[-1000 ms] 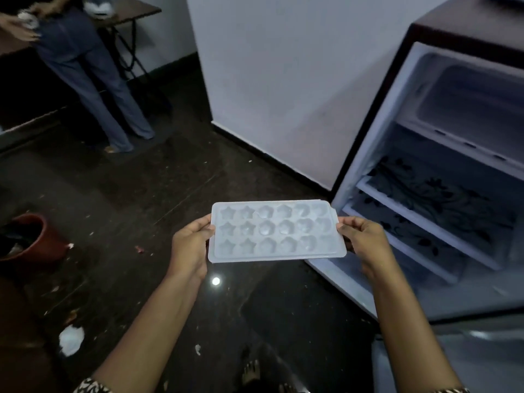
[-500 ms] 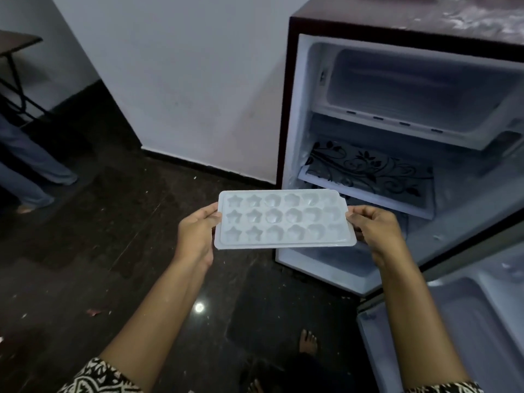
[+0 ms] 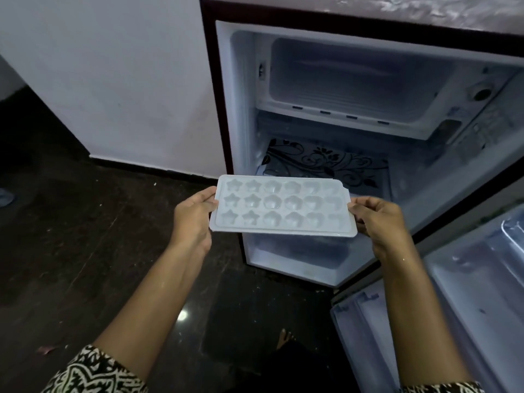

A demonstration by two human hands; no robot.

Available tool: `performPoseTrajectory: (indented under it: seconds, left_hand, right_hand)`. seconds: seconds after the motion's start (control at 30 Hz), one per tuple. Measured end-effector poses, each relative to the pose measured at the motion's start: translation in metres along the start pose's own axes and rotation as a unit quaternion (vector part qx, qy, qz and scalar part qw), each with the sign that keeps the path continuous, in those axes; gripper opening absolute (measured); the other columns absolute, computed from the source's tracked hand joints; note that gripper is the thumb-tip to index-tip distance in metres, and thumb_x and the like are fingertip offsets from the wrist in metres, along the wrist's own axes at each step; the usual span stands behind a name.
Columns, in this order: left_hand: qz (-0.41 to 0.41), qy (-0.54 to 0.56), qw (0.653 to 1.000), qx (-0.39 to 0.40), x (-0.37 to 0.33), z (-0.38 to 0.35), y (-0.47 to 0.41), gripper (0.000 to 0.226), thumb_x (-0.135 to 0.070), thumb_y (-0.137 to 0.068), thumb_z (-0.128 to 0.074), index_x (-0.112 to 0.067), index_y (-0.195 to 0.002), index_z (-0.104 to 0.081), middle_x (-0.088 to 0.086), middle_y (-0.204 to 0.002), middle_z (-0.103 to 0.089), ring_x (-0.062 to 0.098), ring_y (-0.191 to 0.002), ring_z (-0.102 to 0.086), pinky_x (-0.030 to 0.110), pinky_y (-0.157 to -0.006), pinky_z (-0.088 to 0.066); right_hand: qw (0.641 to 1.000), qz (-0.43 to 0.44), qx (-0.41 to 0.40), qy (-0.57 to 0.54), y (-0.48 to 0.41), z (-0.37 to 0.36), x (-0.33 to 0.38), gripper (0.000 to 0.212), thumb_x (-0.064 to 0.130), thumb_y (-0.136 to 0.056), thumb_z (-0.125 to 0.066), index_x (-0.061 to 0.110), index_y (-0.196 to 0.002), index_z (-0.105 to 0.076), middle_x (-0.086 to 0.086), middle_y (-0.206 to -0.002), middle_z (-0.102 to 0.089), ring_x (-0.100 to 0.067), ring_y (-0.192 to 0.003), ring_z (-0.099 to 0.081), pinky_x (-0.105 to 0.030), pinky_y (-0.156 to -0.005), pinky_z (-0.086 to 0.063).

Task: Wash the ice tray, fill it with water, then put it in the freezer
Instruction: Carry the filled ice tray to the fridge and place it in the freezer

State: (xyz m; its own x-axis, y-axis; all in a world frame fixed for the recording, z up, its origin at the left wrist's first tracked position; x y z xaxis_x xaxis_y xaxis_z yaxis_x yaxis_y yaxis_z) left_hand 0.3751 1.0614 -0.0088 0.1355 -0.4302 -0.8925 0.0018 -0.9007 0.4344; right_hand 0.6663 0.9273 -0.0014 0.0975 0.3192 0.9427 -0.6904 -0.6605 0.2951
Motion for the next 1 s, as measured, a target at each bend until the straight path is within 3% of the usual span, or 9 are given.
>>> performPoseTrajectory:
  seconds: [0.17, 0.27, 0.37, 0.53, 0.7, 0.77, 0.87, 1.0]
  left_hand:
    - [-0.001, 0.004, 1.0, 0.009, -0.004, -0.036, -0.016, 0.035, 0.01, -0.09, -0.046, 0.001, -0.122, -0.059, 0.013, -0.108, -0.068, 0.025, -0.096, -0.067, 0.035, -0.08, -0.056]
    - [-0.012, 0.004, 1.0, 0.01, -0.008, -0.053, -0.024, 0.035, 0.01, -0.089, -0.047, 0.001, -0.12, -0.061, 0.01, -0.102, -0.07, 0.021, -0.089, -0.069, 0.028, -0.07, -0.056]
    - [-0.016, 0.021, 0.999, 0.019, -0.013, -0.072, -0.03, 0.031, 0.012, -0.089, -0.046, 0.002, -0.114, -0.062, 0.006, -0.089, -0.068, 0.012, -0.071, -0.069, 0.02, -0.057, -0.053]
    - [-0.022, 0.035, 0.998, 0.045, -0.025, -0.1, -0.043, 0.028, 0.013, -0.089, -0.046, 0.001, -0.108, -0.062, 0.006, -0.086, -0.067, 0.007, -0.058, -0.068, 0.018, -0.051, -0.052]
    - [-0.035, 0.034, 0.997, 0.068, -0.038, -0.12, -0.069, 0.03, 0.013, -0.088, -0.048, 0.003, -0.113, -0.062, 0.008, -0.09, -0.068, 0.017, -0.074, -0.067, 0.026, -0.067, -0.059]
    - [-0.048, 0.028, 0.995, 0.085, -0.044, -0.129, -0.08, 0.03, 0.012, -0.088, -0.05, 0.003, -0.113, -0.063, 0.007, -0.088, -0.068, 0.016, -0.073, -0.067, 0.025, -0.067, -0.058]
    - [-0.059, 0.022, 0.993, 0.102, -0.053, -0.142, -0.1, 0.032, 0.013, -0.086, -0.05, 0.007, -0.115, -0.061, 0.009, -0.088, -0.067, 0.017, -0.072, -0.066, 0.026, -0.065, -0.058]
    - [-0.073, 0.009, 0.987, 0.14, -0.066, -0.164, -0.116, 0.036, 0.014, -0.085, -0.047, 0.007, -0.118, -0.06, 0.013, -0.093, -0.065, 0.022, -0.077, -0.064, 0.026, -0.065, -0.058]
  right_hand:
    - [1.0, 0.01, -0.021, -0.009, -0.023, 0.017, 0.012, 0.007, 0.002, -0.089, -0.058, 0.006, -0.088, -0.064, 0.006, -0.054, -0.062, 0.003, -0.043, -0.056, -0.012, -0.047, -0.049]
    - [0.999, 0.016, -0.034, -0.011, -0.034, 0.025, 0.022, 0.007, 0.003, -0.089, -0.058, 0.007, -0.089, -0.063, 0.0, -0.068, -0.062, 0.003, -0.045, -0.058, -0.012, -0.048, -0.049]
    - [0.999, 0.024, -0.038, -0.016, -0.046, 0.032, 0.032, 0.009, 0.002, -0.089, -0.058, 0.008, -0.085, -0.063, 0.002, -0.066, -0.064, 0.002, -0.047, -0.059, -0.013, -0.049, -0.049]
    - [0.998, 0.036, -0.058, -0.016, -0.064, 0.039, 0.046, 0.009, 0.001, -0.089, -0.057, 0.007, -0.087, -0.063, -0.002, -0.071, -0.063, 0.001, -0.045, -0.058, -0.013, -0.048, -0.049]
    - [0.995, 0.058, -0.075, 0.002, -0.083, 0.04, 0.053, 0.008, 0.003, -0.088, -0.059, 0.007, -0.085, -0.065, 0.0, -0.068, -0.061, 0.003, -0.043, -0.055, -0.016, -0.052, -0.05]
    - [0.995, 0.063, -0.076, 0.006, -0.092, 0.04, 0.056, 0.007, 0.004, -0.087, -0.06, 0.006, -0.084, -0.066, 0.0, -0.068, -0.062, 0.0, -0.045, -0.056, -0.02, -0.055, -0.05]
    - [0.994, 0.08, -0.081, -0.002, -0.103, 0.04, 0.067, 0.011, 0.002, -0.086, -0.06, 0.007, -0.076, -0.064, -0.002, -0.067, -0.06, 0.0, -0.042, -0.055, -0.016, -0.045, -0.046]
    - [0.992, 0.101, -0.081, -0.009, -0.117, 0.041, 0.087, 0.002, 0.0, -0.084, -0.064, 0.0, -0.083, -0.066, -0.004, -0.07, -0.059, -0.003, -0.046, -0.057, -0.015, -0.044, -0.045]
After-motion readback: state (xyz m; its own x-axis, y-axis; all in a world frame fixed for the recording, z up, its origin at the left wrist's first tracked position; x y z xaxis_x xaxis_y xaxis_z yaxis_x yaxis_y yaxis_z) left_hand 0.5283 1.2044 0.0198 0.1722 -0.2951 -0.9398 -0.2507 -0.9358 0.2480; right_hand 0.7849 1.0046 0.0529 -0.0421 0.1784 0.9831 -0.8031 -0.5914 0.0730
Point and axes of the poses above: each hand's wrist, its own y-axis away from the middle knuckle, its own z-axis out of the back of the hand, x = y × z, the point moved 6 cm from there along -y, towards the middle knuckle
